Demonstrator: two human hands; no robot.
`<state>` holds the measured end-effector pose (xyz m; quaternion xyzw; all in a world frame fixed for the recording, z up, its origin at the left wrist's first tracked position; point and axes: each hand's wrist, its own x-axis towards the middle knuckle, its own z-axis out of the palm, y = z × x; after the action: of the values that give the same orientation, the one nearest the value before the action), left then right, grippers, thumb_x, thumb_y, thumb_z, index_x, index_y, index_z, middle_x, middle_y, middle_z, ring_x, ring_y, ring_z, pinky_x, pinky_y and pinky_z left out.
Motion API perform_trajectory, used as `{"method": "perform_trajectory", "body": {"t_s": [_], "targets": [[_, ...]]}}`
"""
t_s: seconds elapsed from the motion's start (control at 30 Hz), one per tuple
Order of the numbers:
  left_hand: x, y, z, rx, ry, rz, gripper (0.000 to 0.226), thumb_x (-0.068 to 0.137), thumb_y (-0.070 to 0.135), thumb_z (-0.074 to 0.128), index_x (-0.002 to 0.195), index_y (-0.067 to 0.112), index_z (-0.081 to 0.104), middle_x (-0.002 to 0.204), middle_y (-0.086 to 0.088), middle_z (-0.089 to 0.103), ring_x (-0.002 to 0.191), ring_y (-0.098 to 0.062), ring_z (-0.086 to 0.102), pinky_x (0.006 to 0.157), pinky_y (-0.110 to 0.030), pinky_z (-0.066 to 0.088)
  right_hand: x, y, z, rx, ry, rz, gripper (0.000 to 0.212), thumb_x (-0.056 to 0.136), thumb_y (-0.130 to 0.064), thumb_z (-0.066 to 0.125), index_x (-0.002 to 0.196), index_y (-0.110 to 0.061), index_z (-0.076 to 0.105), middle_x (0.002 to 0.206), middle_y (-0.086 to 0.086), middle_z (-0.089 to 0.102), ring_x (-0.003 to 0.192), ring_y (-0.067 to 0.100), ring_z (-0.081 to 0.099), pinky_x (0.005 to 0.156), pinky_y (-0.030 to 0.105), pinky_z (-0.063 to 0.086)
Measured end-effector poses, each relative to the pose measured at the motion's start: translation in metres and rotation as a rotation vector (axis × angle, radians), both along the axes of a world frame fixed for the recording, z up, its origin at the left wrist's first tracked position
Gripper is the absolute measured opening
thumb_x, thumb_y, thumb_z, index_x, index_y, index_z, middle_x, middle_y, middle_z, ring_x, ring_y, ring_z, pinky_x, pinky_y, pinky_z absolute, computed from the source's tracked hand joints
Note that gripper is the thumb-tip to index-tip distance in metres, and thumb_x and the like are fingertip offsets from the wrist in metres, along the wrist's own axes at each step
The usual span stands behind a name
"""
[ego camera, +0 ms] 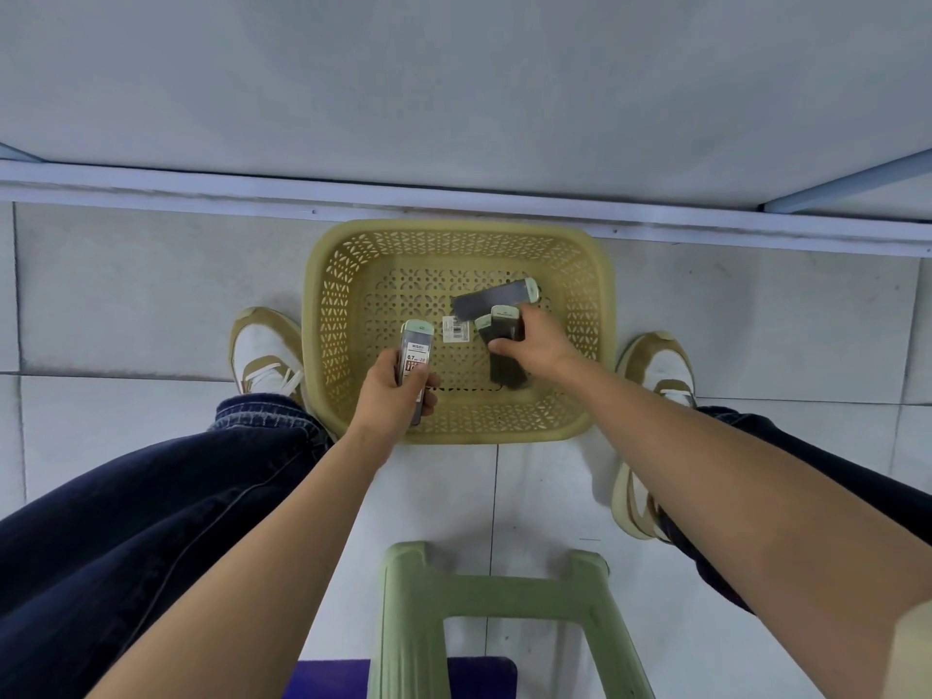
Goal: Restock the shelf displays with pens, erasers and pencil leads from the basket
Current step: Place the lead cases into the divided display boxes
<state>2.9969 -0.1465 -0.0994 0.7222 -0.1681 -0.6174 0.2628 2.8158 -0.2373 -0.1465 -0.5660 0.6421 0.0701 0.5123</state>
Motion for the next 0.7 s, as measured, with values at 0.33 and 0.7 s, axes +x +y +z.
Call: {"method": "perform_trajectory", "body": {"t_s": [0.33,0.7], "targets": [[-0.008,-0.007,0.010,-0.060,0.142,0.003,0.031,0.081,0.014,0.076,0.102,0.015,0.054,0.083,-0.010,0.062,0.061,-0.012,0.060,0.054,-0.025,0.051,0.030,0.010,0.033,0.261,-0.615,-0.337,0.035,0.078,-0.019,0.079,0.109,-0.017,0.064,0.104,0.002,0.073,0.099,0.018,0.069,0.086,0.036,0.057],[0.009,-0.004,0.001,-0.017,0.049,0.059,0.025,0.085,0.020,0.073,0.100,0.015,0.054,0.068,-0.002,0.055,0.052,-0.014,0.054,0.048,-0.026,0.044,-0.004,-0.005,-0.008,-0.390,0.216,0.214,0.059,0.082,-0.006,0.070,0.136,-0.016,0.048,0.138,0.007,0.044,0.128,0.027,0.036,0.111,0.039,0.033]]}}
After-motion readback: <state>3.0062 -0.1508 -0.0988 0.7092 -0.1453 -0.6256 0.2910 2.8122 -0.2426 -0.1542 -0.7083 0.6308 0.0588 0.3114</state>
